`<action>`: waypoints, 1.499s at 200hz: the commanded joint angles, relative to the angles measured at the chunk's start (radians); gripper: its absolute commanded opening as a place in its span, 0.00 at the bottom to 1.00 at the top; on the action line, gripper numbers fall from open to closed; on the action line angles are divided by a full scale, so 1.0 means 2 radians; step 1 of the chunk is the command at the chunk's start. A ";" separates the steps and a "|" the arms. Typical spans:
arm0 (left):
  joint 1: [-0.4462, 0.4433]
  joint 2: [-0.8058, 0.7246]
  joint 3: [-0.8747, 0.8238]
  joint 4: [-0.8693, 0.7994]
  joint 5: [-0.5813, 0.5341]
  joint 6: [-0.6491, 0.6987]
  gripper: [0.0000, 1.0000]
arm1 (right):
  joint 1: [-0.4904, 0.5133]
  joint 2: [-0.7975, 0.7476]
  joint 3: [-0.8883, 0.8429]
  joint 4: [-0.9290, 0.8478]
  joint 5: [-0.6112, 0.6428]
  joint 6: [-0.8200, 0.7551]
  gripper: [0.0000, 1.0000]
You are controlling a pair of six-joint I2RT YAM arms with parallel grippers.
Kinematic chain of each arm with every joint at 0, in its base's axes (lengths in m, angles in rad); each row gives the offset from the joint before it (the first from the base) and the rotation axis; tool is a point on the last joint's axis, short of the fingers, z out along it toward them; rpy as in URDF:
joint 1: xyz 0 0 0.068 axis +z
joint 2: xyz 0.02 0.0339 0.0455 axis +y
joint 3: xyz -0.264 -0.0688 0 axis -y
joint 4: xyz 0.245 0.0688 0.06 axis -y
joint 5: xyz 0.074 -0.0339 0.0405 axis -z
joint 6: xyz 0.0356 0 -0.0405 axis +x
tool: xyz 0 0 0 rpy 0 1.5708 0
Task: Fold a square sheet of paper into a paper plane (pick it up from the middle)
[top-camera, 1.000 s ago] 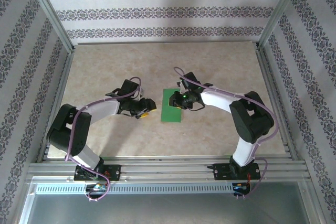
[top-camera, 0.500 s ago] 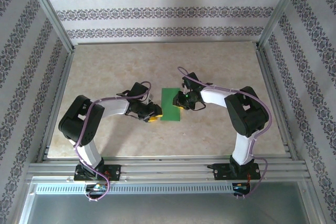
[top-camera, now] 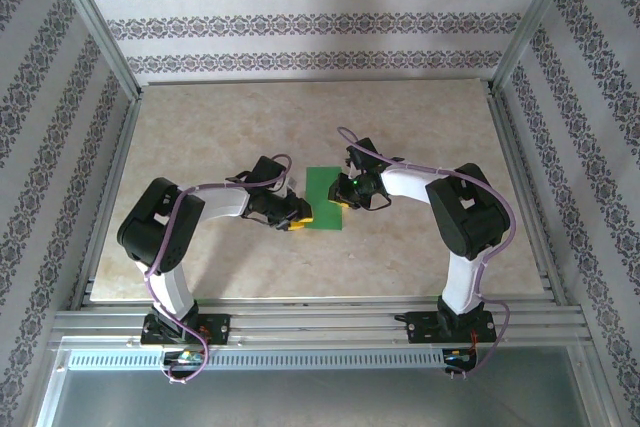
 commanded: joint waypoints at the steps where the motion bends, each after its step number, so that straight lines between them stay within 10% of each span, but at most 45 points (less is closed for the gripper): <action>1: -0.004 0.001 0.003 0.048 0.020 -0.022 0.28 | 0.002 0.021 -0.002 -0.013 0.010 -0.011 0.30; 147: 0.033 0.049 0.055 0.024 -0.005 0.006 0.23 | -0.001 0.018 -0.002 -0.007 0.011 -0.054 0.29; 198: 0.033 0.063 0.056 0.047 0.012 -0.012 0.05 | 0.003 0.002 0.008 -0.004 0.014 -0.097 0.28; 272: 0.031 0.027 0.065 -0.008 -0.007 -0.057 0.00 | 0.068 -0.123 -0.031 0.005 0.136 -0.268 0.59; 300: 0.031 0.022 0.074 -0.024 -0.013 -0.071 0.00 | 0.108 -0.159 -0.071 0.023 0.176 -0.328 0.56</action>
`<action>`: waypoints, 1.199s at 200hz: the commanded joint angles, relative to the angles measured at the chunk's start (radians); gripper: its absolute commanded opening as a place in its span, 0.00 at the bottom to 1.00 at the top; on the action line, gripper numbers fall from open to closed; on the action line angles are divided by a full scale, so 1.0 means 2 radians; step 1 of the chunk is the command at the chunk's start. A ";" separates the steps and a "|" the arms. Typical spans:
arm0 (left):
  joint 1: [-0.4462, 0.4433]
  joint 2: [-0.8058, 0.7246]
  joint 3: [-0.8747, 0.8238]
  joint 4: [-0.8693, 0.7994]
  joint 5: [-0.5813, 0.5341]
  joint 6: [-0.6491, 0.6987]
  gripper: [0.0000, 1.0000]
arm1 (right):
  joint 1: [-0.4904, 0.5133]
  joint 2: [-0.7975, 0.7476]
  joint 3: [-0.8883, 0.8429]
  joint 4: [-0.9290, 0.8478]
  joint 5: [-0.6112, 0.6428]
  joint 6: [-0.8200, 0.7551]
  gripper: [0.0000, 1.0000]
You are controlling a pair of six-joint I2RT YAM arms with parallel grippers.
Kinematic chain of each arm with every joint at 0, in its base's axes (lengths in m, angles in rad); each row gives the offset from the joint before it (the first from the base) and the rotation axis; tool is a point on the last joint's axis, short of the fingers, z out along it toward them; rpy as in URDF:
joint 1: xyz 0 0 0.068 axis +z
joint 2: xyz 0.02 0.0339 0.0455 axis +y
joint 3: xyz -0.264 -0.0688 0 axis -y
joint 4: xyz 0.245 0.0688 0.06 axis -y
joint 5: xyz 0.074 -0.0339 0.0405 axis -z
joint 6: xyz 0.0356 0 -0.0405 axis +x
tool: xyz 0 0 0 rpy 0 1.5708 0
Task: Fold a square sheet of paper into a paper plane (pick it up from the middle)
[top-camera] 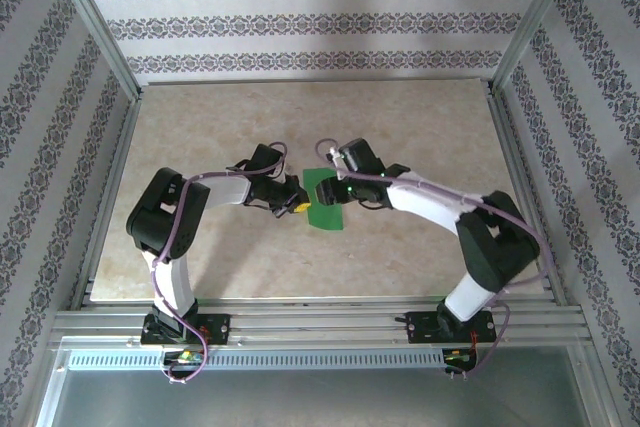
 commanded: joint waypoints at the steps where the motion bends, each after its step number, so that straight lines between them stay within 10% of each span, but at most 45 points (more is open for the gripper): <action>1: 0.000 -0.021 0.018 -0.032 -0.011 -0.024 0.00 | 0.027 -0.020 -0.036 0.013 0.063 -0.088 0.56; 111: 0.000 -0.015 0.021 -0.013 -0.002 -0.084 0.00 | 0.106 0.017 -0.116 0.179 0.093 -0.220 0.59; 240: 0.001 -0.012 0.011 -0.017 -0.005 -0.080 0.00 | 0.079 -0.024 -0.144 0.204 0.085 -0.218 0.23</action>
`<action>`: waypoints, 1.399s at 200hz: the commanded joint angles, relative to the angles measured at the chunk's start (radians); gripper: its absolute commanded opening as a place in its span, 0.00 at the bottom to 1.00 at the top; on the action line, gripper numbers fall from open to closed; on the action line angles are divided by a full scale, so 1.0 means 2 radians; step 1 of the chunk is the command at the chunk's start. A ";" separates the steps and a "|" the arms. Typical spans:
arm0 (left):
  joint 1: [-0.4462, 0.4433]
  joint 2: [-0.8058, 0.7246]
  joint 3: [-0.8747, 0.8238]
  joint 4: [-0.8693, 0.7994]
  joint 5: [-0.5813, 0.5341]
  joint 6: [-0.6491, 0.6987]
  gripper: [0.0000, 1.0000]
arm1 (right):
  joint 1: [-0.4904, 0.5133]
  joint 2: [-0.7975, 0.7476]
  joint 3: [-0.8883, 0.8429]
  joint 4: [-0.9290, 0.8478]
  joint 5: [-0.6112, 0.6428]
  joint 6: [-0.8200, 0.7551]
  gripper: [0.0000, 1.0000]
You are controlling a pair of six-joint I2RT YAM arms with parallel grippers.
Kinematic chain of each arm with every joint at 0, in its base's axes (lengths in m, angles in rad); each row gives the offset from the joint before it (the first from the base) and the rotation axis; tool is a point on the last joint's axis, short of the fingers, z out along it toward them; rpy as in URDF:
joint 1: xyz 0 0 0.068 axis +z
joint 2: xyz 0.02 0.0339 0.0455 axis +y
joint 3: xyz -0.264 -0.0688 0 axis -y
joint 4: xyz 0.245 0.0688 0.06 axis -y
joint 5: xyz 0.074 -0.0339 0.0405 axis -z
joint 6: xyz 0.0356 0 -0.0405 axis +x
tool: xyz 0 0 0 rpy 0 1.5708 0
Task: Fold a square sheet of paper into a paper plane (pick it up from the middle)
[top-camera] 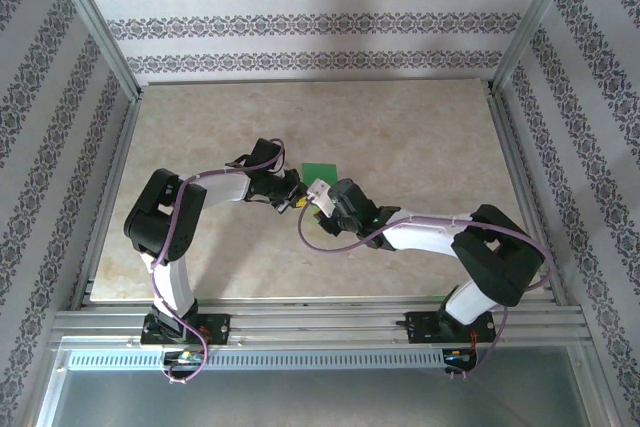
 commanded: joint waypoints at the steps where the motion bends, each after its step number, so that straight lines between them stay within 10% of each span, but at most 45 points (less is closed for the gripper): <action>1: 0.001 -0.006 -0.005 -0.007 -0.001 -0.007 0.00 | -0.007 -0.005 0.000 -0.002 -0.026 -0.003 0.23; 55: 0.001 -0.012 -0.007 -0.010 -0.002 -0.002 0.00 | -0.011 0.004 0.008 -0.006 -0.052 0.003 0.06; 87: 0.022 -0.050 -0.010 -0.055 -0.032 0.045 0.35 | -0.022 0.002 0.010 -0.013 -0.103 0.018 0.01; 122: 0.059 -0.123 -0.025 -0.070 -0.059 0.118 0.49 | -0.048 0.005 0.012 -0.019 -0.215 0.047 0.01; 280: 0.010 0.064 0.072 -0.048 -0.037 0.142 0.16 | -0.064 0.067 0.043 -0.022 -0.299 0.106 0.02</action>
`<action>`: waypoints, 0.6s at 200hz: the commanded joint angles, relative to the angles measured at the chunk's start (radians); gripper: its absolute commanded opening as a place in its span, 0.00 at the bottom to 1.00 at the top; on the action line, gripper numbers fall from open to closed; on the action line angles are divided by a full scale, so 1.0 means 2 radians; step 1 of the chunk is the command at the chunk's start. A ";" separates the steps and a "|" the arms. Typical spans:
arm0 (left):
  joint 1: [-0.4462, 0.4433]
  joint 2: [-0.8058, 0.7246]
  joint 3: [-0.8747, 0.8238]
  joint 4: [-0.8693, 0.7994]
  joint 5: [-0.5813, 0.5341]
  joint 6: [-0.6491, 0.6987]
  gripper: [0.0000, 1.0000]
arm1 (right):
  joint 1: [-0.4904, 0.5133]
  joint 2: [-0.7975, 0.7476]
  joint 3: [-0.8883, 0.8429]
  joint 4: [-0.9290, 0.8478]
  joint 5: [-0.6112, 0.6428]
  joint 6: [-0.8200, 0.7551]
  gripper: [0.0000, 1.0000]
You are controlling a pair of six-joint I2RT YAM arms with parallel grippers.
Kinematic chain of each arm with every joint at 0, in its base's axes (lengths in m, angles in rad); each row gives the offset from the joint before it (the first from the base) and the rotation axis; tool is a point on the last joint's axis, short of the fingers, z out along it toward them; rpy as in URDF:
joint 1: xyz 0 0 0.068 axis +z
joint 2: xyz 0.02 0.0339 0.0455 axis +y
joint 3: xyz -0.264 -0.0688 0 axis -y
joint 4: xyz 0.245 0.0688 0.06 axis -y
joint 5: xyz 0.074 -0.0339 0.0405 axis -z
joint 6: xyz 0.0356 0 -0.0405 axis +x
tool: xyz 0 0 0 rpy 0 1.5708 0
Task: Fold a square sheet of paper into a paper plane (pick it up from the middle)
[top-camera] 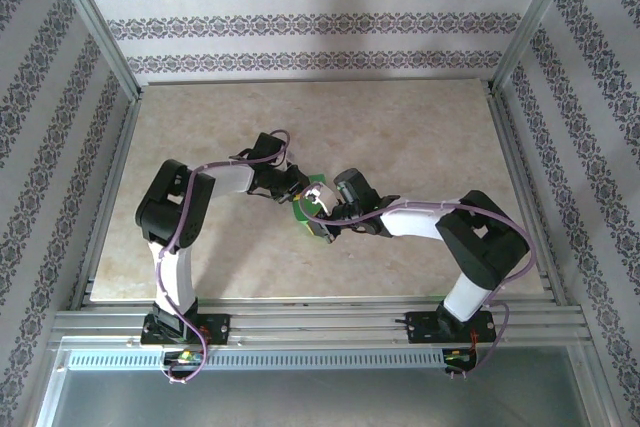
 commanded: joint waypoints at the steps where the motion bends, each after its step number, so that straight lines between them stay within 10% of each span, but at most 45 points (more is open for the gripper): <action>1: -0.002 0.007 0.021 -0.043 -0.019 0.025 0.16 | -0.006 0.010 0.017 -0.009 -0.006 0.006 0.02; 120: -0.005 0.037 0.036 -0.108 -0.037 0.062 0.13 | -0.033 0.052 0.061 -0.065 0.071 0.035 0.04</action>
